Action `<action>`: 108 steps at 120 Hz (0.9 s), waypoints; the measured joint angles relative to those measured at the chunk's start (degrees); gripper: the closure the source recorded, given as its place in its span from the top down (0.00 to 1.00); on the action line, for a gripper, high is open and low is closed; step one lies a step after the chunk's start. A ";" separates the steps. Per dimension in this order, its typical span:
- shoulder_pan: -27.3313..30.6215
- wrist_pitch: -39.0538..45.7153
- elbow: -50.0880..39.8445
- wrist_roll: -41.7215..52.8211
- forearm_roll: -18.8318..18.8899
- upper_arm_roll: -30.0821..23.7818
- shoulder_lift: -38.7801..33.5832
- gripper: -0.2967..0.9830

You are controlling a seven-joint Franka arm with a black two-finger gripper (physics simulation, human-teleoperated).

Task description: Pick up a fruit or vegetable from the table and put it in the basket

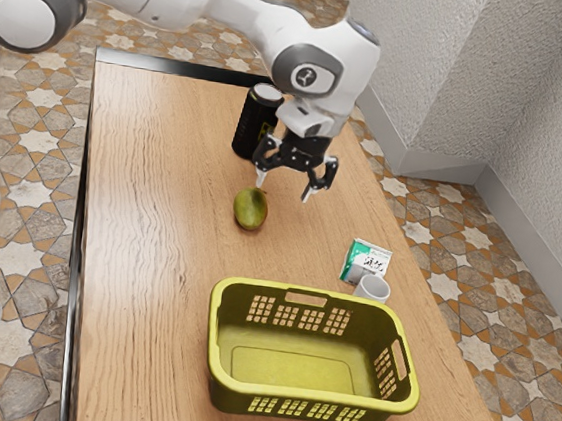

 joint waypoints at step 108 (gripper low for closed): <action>-7.74 10.13 -16.64 1.49 2.86 10.89 -11.35 0.77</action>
